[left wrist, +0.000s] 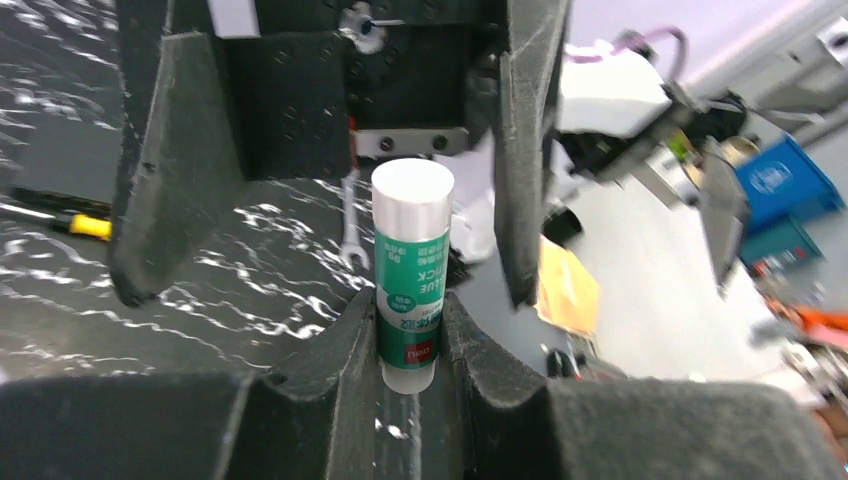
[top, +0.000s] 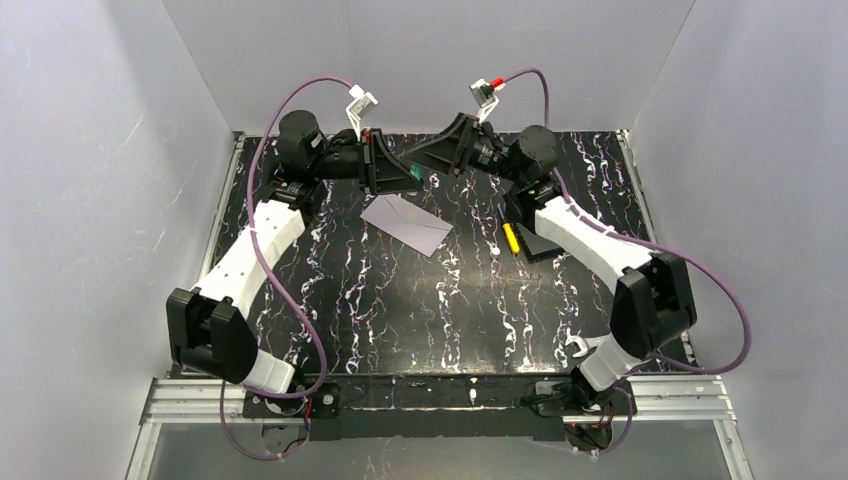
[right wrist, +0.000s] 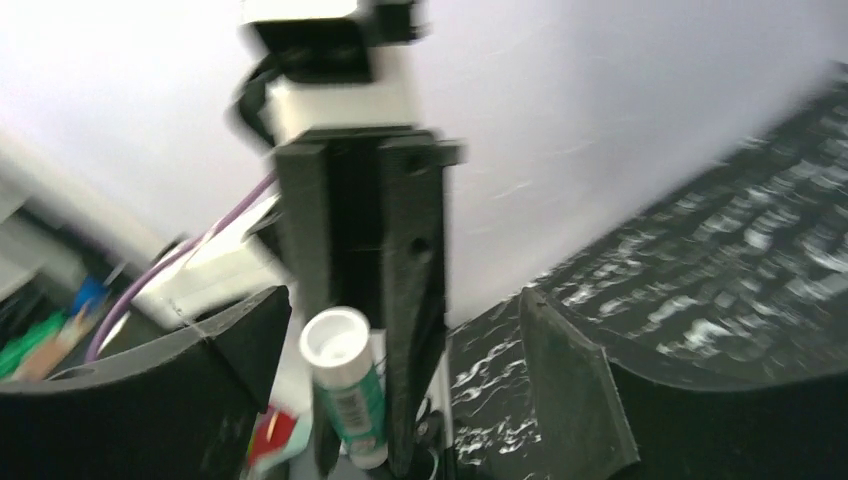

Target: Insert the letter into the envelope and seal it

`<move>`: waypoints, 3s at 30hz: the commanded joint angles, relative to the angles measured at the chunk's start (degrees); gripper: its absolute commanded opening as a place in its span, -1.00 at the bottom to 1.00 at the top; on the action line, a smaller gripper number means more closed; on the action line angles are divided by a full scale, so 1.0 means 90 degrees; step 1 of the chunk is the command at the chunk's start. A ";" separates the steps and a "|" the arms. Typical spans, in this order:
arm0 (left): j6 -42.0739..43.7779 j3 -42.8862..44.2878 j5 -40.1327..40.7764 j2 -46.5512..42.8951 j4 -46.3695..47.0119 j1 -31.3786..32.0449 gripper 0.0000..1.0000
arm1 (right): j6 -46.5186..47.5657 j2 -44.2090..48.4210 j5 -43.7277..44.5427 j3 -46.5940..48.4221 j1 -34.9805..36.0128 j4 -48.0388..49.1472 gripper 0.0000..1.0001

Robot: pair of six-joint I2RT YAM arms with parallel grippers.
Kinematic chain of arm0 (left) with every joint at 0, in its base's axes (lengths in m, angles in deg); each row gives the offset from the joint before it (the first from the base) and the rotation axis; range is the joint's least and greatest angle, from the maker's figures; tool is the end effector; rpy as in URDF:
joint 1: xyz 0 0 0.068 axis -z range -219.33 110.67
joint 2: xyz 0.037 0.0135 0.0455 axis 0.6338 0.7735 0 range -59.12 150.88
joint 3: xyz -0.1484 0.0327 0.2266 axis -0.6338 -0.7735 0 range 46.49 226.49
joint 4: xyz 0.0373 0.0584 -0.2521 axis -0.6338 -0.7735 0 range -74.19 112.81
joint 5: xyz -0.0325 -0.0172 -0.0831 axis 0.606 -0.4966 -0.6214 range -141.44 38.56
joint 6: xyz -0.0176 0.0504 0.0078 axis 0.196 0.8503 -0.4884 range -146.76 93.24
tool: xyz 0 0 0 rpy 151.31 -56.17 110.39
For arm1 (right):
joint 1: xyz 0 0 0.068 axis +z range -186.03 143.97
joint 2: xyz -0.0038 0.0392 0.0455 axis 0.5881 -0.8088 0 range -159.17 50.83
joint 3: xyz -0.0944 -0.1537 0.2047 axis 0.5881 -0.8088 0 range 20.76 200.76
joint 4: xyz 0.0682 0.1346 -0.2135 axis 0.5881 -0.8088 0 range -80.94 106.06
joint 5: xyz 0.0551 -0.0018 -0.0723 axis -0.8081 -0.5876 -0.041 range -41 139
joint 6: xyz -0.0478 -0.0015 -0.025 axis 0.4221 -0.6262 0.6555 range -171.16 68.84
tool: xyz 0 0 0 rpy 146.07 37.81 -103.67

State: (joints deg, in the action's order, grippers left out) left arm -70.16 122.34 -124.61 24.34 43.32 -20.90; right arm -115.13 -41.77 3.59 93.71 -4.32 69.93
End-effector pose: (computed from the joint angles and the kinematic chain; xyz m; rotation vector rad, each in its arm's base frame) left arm 0.2956 -0.1344 0.4216 0.8995 1.5282 -1.6627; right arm 0.2970 0.2133 0.4070 -0.5225 1.2805 1.8240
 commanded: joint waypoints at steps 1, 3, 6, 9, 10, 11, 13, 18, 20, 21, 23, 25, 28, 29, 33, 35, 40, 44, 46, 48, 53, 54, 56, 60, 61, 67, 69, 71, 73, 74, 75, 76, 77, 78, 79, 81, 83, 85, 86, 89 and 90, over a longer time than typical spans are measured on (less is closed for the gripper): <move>0.1331 -0.0138 0.1547 0.0050 -0.0824 -0.0057 -1.00 | 0.2414 0.0637 0.3030 0.0479 0.0274 -0.4421 0.85; 0.1874 -0.0101 0.1929 0.0112 -0.1417 -0.0053 -1.00 | 0.2167 0.0692 0.3624 0.0395 0.0308 -0.4456 0.81; 0.2930 0.0187 0.2531 0.0160 -0.2669 0.0012 -1.00 | 0.2098 0.0488 0.3947 0.0782 0.0402 -0.5075 0.53; 0.3363 0.0301 0.2817 0.0143 -0.3086 0.0035 -1.00 | 0.2057 0.0320 0.4145 0.1004 0.0505 -0.5390 0.13; 0.3473 0.0326 0.2892 0.0137 -0.3231 0.0036 -1.00 | 0.2012 0.0318 0.4208 0.0991 0.0526 -0.5410 0.05; 0.3541 0.0342 0.2941 0.0128 -0.3304 0.0037 -1.00 | 0.1998 0.0325 0.4255 0.0964 0.0537 -0.5340 0.01; 0.3623 0.0311 0.3032 0.0094 -0.3364 0.0034 -1.00 | 0.1962 0.0281 0.4254 0.1028 0.0540 -0.5394 -0.05; 0.3663 0.0346 0.2976 0.0106 -0.3429 0.0032 -1.00 | 0.1865 0.0022 0.3868 0.1216 0.0540 -0.5439 0.05; 0.3690 0.0362 0.2939 0.0117 -0.3453 0.0032 -1.00 | 0.1815 -0.0067 0.3734 0.1266 0.0540 -0.5410 0.15; 0.3693 0.0382 0.2923 0.0130 -0.3478 0.0040 -1.00 | 0.1794 -0.0104 0.3662 0.1284 0.0540 -0.5392 0.14; 0.3676 0.0412 0.2875 0.0164 -0.3490 0.0035 -1.00 | 0.1768 -0.0165 0.3544 0.1336 0.0540 -0.5386 0.04; 0.3595 0.0465 0.2730 0.0206 -0.3439 0.0037 -1.00 | 0.1752 -0.0186 0.3486 0.1387 0.0540 -0.5457 -0.33; 0.3445 0.0628 0.2436 0.0318 -0.3497 0.0036 -1.00 | 0.1871 0.0014 0.3779 0.1333 0.0540 -0.5584 -0.75; 0.3397 0.0670 0.2351 0.0343 -0.3515 0.0032 -1.00 | 0.1929 0.0100 0.3840 0.1309 0.0526 -0.5580 -0.84; 0.3073 0.0742 0.2080 0.0388 -0.3464 0.0005 -1.00 | 0.1890 0.0195 0.3218 0.1192 0.0384 -0.5211 -0.95; 0.2993 0.0832 0.1947 0.0439 -0.3547 -0.0014 -1.00 | 0.1846 0.0201 0.2842 0.1082 0.0348 -0.4936 -0.76; 0.3144 0.0893 0.2071 0.0432 -0.3784 -0.0010 -1.00 | 0.1950 0.0061 0.2635 0.1272 0.0335 -0.5255 0.07; 0.3209 0.0965 0.2129 0.0517 -0.3942 -0.0015 -1.00 | 0.1872 0.0046 0.2638 0.1263 0.0335 -0.5177 0.26; 0.3220 0.0965 0.2169 0.0531 -0.3959 -0.0008 -1.00 | 0.1753 0.0066 0.2584 0.1208 0.0335 -0.4975 0.26; 0.3202 0.0989 0.2208 0.0544 -0.3959 -0.0009 -1.00 | 0.1690 0.0006 0.2458 0.1237 0.0335 -0.4934 0.21; 0.3176 0.1065 0.2341 0.0581 -0.3991 -0.0025 -1.00 | 0.1579 -0.0107 0.2224 0.1227 0.0328 -0.4867 -0.38; 0.3161 0.1085 0.2352 0.0592 -0.4009 -0.0019 -1.00 | 0.1587 -0.0094 0.2223 0.1205 0.0327 -0.4858 -0.47; 0.3126 0.1115 0.2369 0.0625 -0.4061 -0.0028 -1.00 | 0.1597 -0.0069 0.2191 0.1185 0.0325 -0.4791 -0.67; 0.2862 0.1113 0.1887 0.0630 -0.3943 -0.0138 -1.00 | 0.1570 -0.0036 0.1742 0.1014 0.0226 -0.4100 -0.97; 0.2779 0.1112 0.1642 0.0629 -0.3887 -0.0183 -1.00 | 0.1475 -0.0003 0.1504 0.0852 0.0161 -0.3635 -0.97; 0.1913 0.0783 0.0063 0.0451 -0.2670 -0.0323 -1.00 | -0.0242 -0.0065 -0.0105 -0.0148 -0.0344 0.0713 -0.97; 0.1667 0.0752 -0.0260 0.0428 -0.2358 -0.0323 -1.00 | -0.0813 -0.0176 -0.0452 -0.0135 -0.0358 0.1775 -0.97; 0.1383 0.0693 -0.0450 0.0396 -0.1919 -0.0320 -1.00 | -0.1266 -0.0283 -0.0706 -0.0040 -0.0359 0.2642 -0.97; 0.1358 0.0735 -0.0477 0.0394 -0.1916 -0.0321 -1.00 | -0.1761 -0.0406 -0.0928 0.0102 -0.0359 0.3232 -0.97; 0.1347 0.0757 -0.0500 0.0396 -0.1918 -0.0321 -1.00 | -0.1987 -0.0483 -0.1041 0.0191 -0.0359 0.3478 -0.97; 0.1341 0.0789 -0.0536 0.0392 -0.1918 -0.0320 -1.00 | -0.2229 -0.0549 -0.1130 0.0284 -0.0351 0.3721 -0.97; 0.1331 0.0823 -0.0491 0.0385 -0.1918 -0.0322 -1.00 | -0.2368 -0.0605 -0.1153 0.0342 -0.0349 0.3760 -0.97; 0.1326 0.0824 -0.0481 0.0377 -0.1913 -0.0323 -1.00 | -0.2405 -0.0625 -0.1114 0.0362 -0.0357 0.3666 -0.97; 0.1339 0.0831 -0.0447 0.0377 -0.1909 -0.0325 -1.00 | -0.2268 -0.0624 -0.0998 0.0352 -0.0358 0.3368 -0.90; 0.1336 0.0827 -0.0287 0.0368 -0.1913 -0.0326 -1.00 | -0.1908 -0.0566 -0.0730 0.0305 -0.0366 0.2747 -0.49; 0.1422 0.0815 0.0074 0.0361 -0.1967 -0.0322 -1.00 | -0.0997 -0.0225 0.0462 0.0186 -0.0356 0.0412 0.15; 0.1881 0.0827 0.0674 0.0355 -0.2320 -0.0320 -1.00 | -0.0067 0.0187 0.2351 0.0275 -0.0181 -0.2408 0.46; 0.2312 0.0886 0.1373 0.0347 -0.2811 -0.0322 -1.00 | 0.0683 0.0326 0.3081 0.0523 -0.0014 -0.3560 0.54; 0.2472 0.0916 0.1615 0.0347 -0.3005 -0.0323 -1.00 | 0.0754 0.0347 0.3271 0.0588 -0.0003 -0.3899 0.56; 0.2603 0.1055 0.1876 0.0418 -0.3192 -0.0321 -1.00 | 0.0594 0.0391 0.3283 0.0423 0.0010 -0.3432 0.51; 0.2552 0.1121 0.1830 0.0472 -0.3222 -0.0325 -1.00 | 0.0554 0.0348 0.3198 0.0453 0.0033 -0.3266 0.48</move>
State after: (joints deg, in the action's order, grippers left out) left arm -50.77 129.47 -113.20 29.24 18.38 -23.80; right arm -114.10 -40.26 25.47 95.83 -4.80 46.74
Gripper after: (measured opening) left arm 0.198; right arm 0.760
